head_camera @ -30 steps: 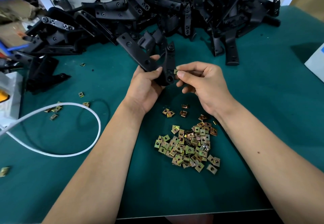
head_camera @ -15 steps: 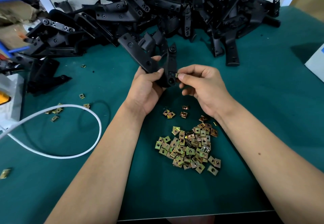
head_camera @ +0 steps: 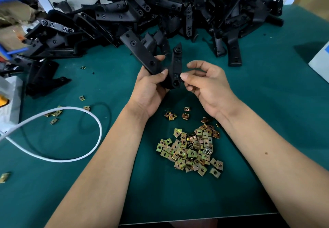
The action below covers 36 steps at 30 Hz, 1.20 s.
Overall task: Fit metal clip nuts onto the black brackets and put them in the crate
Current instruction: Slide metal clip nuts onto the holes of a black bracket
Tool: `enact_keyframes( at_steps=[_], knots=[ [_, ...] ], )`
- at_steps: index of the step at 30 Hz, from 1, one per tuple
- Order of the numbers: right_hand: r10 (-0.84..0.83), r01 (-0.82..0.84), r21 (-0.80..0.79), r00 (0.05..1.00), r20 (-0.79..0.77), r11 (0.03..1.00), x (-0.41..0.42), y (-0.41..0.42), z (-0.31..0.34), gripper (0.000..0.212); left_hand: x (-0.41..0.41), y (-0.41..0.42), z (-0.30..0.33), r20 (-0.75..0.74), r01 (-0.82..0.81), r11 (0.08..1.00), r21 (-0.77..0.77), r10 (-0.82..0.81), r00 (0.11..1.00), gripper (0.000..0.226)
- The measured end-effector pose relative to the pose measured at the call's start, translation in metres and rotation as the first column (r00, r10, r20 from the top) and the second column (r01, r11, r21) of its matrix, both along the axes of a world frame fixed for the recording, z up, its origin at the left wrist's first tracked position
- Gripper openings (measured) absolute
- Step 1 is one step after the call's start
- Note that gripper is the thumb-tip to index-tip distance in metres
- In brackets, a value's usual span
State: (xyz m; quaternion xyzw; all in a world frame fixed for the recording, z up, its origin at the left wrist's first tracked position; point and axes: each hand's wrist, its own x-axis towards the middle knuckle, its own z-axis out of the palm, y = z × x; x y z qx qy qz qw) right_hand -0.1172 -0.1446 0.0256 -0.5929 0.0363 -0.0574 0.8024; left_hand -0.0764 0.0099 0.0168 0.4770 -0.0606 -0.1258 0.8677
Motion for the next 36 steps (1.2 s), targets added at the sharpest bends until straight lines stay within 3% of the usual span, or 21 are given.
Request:
enact_keyframes(
  at_steps=[10,21,31,36],
  knots=[
    [-0.059,0.058,0.025,0.997,0.057,0.998,-0.003,0.003,0.002,0.028,-0.003,-0.005,-0.001,0.019,-0.042,0.999,-0.009,0.042,0.999,0.04],
    [-0.029,0.032,-0.067,0.998,0.057,0.997,0.0,0.002,-0.002,0.013,-0.001,-0.001,0.001,-0.013,-0.065,0.996,-0.06,0.064,0.998,0.041],
    [0.001,0.0,-0.124,1.0,0.01,0.992,0.001,-0.005,-0.002,0.017,0.001,0.002,0.001,-0.016,-0.047,0.998,0.051,0.048,0.999,0.04],
    [-0.008,0.005,-0.053,0.998,-0.055,0.999,0.002,-0.006,-0.003,0.017,-0.001,-0.001,0.002,-0.003,-0.057,0.994,0.092,0.057,0.998,0.037]
  ],
)
